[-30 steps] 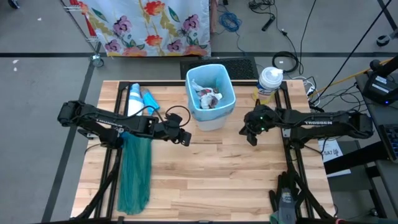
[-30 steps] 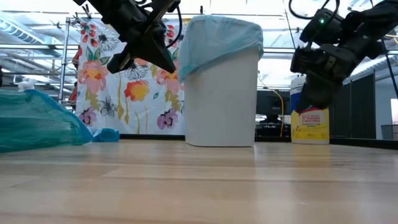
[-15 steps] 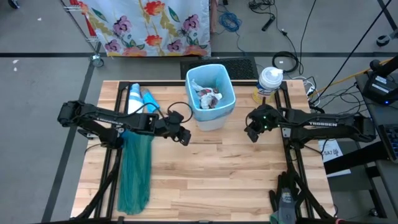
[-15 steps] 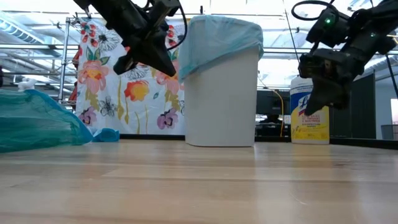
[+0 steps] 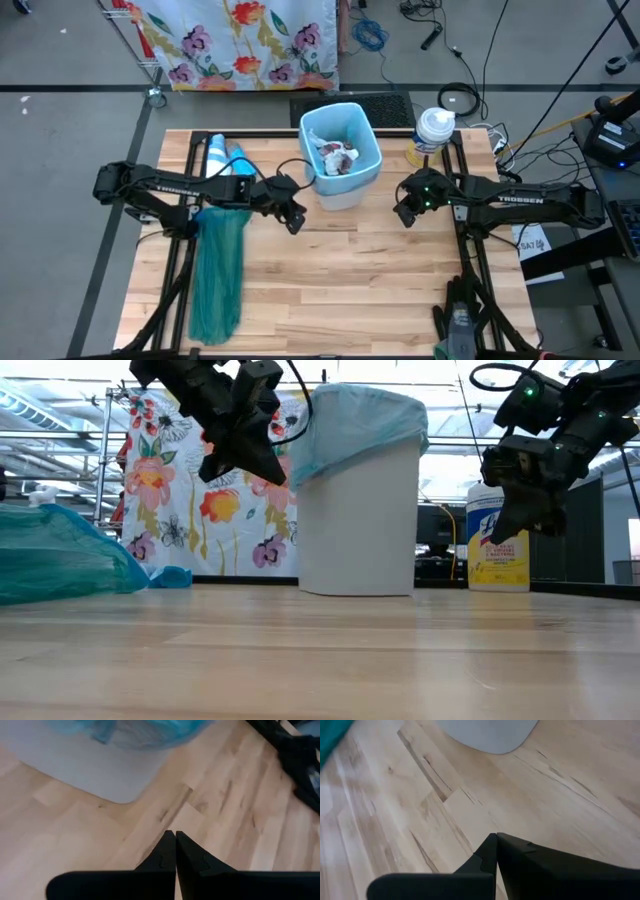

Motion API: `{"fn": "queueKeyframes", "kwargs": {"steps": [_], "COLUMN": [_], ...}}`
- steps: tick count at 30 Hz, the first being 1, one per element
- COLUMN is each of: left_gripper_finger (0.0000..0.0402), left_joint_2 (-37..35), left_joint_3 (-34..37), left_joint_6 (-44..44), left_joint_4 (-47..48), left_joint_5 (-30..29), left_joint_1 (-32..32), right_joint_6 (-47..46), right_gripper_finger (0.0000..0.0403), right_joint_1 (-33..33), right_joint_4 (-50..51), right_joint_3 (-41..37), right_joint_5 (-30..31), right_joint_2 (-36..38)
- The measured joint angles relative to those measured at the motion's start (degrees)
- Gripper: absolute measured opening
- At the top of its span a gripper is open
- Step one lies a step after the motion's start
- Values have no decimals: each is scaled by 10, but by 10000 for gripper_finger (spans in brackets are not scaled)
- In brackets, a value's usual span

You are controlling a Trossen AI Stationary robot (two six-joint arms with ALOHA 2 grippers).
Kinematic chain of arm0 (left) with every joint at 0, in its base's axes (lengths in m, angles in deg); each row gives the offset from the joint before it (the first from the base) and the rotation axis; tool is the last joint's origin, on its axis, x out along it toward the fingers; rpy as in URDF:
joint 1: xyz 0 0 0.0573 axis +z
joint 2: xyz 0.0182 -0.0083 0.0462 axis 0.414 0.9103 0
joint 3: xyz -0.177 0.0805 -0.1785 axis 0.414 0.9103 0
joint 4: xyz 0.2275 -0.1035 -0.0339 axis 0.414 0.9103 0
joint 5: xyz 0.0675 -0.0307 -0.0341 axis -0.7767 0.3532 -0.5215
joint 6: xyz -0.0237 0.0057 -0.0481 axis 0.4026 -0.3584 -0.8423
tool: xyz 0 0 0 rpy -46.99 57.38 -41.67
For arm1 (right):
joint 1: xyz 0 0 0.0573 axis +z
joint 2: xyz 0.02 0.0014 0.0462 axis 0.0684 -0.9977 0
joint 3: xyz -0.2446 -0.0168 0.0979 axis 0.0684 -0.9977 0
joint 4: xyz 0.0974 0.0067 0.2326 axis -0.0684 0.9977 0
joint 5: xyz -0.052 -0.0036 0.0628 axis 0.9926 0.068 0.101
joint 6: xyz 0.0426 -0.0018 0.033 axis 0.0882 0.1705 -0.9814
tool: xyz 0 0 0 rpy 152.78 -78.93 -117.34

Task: Place trash/remove bag and relplace
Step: Close the blue trash bag

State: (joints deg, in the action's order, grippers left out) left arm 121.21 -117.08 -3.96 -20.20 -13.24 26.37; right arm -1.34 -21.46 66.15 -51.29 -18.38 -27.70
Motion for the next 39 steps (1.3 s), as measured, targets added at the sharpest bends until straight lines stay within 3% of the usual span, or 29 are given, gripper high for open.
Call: {"fn": "queueKeyframes", "kwargs": {"steps": [4, 10, 15, 21, 27, 34, 39], "left_gripper_finger": [0, 0, 0, 0, 0, 0, 0], "left_joint_2": [0, 0, 0, -39, -78, -141, -140], "left_joint_3": [0, 0, 0, -1, 28, 179, 211], "left_joint_6": [32, 108, 143, 147, 145, 68, 34], "left_joint_4": [0, 3, 40, 102, 145, 27, -71], "left_joint_5": [24, 61, 69, -22, -59, -29, 40], "left_joint_1": [0, 11, 20, 10, 11, 29, 36], "right_joint_6": [-22, -129, -175, -195, -195, -175, -149], "right_gripper_finger": [0, 0, 0, 0, 0, 0, 0], "right_joint_1": [0, 0, 0, 0, -18, -50, -61], "right_joint_4": [0, -52, -120, -91, -18, -34, -104], "right_joint_3": [0, 0, 0, 0, 0, 0, 0], "right_joint_5": [0, 4, 59, 119, 149, 110, 99], "right_joint_2": [0, 0, 8, 54, 109, 124, 115]}}
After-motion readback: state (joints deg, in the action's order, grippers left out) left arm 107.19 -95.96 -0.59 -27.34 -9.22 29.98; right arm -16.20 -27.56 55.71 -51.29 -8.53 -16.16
